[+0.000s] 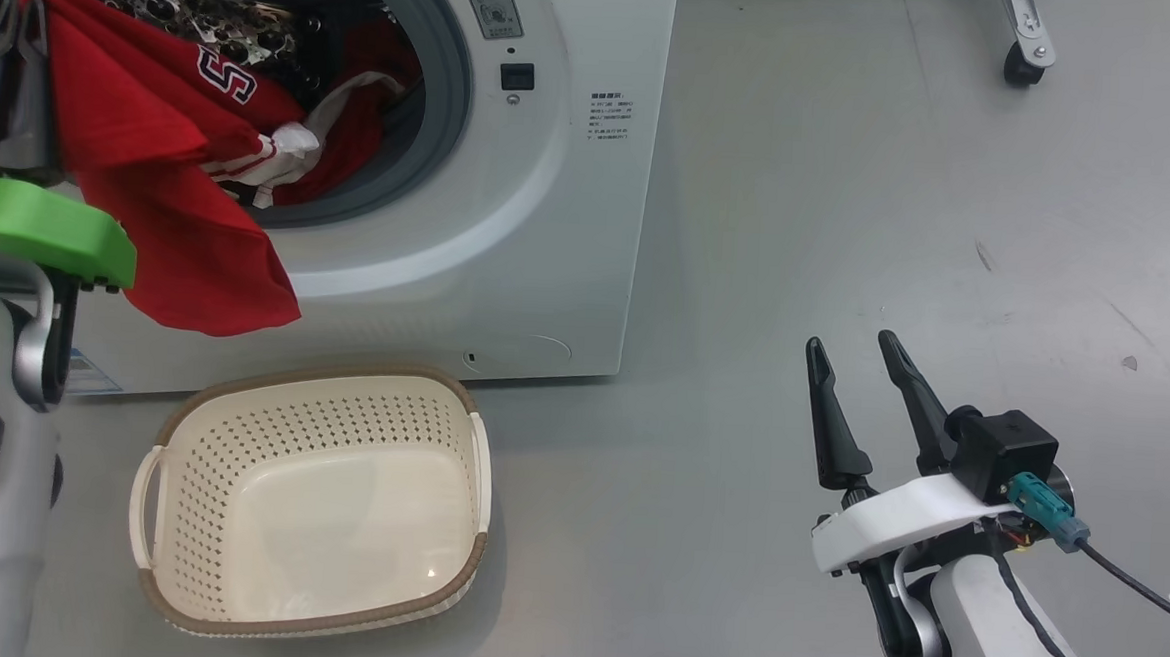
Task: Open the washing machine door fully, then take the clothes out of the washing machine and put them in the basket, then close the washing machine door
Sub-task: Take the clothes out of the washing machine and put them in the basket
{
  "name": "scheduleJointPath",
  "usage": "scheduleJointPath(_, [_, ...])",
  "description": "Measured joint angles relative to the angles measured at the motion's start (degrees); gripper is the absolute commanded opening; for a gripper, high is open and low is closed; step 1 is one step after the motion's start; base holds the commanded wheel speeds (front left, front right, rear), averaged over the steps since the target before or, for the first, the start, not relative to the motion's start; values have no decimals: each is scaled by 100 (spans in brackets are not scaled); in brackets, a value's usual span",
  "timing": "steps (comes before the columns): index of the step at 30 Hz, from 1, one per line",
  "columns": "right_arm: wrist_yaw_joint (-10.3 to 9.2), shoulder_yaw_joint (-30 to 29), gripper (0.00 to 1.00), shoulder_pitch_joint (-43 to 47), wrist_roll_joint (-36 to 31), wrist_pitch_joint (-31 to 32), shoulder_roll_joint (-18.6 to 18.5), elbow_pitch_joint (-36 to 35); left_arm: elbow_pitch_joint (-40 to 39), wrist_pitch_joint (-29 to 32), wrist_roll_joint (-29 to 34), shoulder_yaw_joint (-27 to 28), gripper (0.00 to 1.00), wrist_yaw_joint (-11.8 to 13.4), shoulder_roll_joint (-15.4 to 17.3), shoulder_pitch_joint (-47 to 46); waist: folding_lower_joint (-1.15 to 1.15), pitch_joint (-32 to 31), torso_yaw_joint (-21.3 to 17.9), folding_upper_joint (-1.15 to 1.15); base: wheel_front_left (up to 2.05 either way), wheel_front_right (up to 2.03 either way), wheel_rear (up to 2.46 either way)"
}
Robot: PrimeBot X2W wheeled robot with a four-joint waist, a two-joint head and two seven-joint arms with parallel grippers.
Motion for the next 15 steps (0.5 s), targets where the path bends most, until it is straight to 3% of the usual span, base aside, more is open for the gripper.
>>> scheduleJointPath(15, [54,58,100,20,-15,1,56,-86,8,279,-82,-271,0,2,-149,868,0,192,-71,0,0,0,0])
